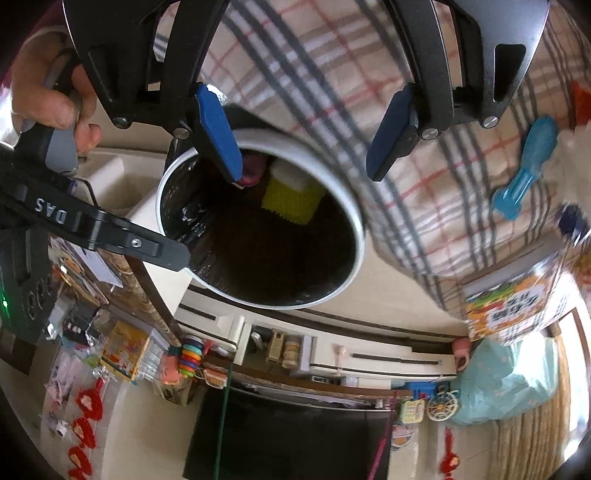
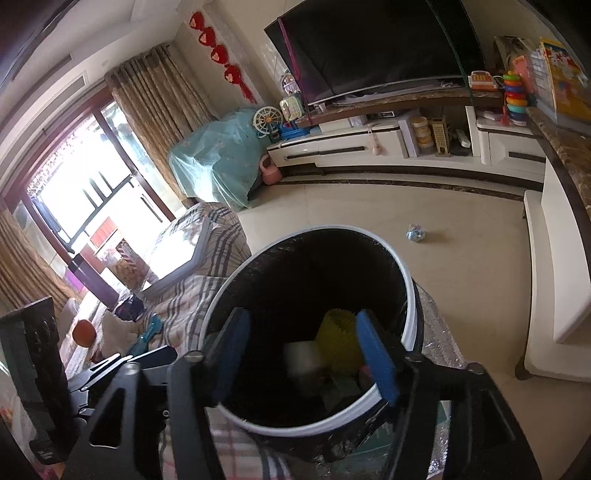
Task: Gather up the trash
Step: 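Move both tools back over the table toward the snack wrappers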
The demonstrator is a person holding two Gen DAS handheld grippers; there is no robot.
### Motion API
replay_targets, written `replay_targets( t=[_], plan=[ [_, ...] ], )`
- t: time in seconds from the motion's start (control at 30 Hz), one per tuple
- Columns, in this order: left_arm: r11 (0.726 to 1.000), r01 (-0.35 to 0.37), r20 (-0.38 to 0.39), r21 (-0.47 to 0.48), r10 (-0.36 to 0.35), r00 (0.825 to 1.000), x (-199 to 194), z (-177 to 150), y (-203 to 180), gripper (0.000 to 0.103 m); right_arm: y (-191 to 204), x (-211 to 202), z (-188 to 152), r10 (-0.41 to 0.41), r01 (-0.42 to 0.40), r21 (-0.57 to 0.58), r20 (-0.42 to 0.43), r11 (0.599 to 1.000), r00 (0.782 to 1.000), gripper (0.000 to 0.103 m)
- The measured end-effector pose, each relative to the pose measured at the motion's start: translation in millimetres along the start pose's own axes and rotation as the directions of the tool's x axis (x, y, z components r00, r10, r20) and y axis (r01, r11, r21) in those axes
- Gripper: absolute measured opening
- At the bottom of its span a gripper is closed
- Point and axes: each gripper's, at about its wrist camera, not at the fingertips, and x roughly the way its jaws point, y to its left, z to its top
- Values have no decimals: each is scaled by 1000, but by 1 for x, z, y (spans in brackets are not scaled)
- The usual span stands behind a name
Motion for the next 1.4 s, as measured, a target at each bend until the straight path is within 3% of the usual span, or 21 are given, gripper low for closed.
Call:
replay_targets(
  t=[0.1, 0.3, 0.87, 1.4],
  plan=[
    [999, -7, 17, -38, 7, 1000, -13, -12, 11, 72, 9, -6, -8, 2, -2, -1, 12, 1000, 1000, 83],
    [993, -43, 45, -109, 48, 998, -40, -39, 35, 74, 33, -14, -25, 34, -33, -32, 17, 999, 999, 91],
    [943, -174, 47, -283, 195, 980, -106, -117, 118, 75, 116, 11, -83, 153, -162, -79, -107, 984, 982, 98],
    [856, -277, 38, -437, 325, 945, -162, -174, 189, 76, 197, 38, -124, 240, -280, -180, -214, 943, 947, 98]
  ],
)
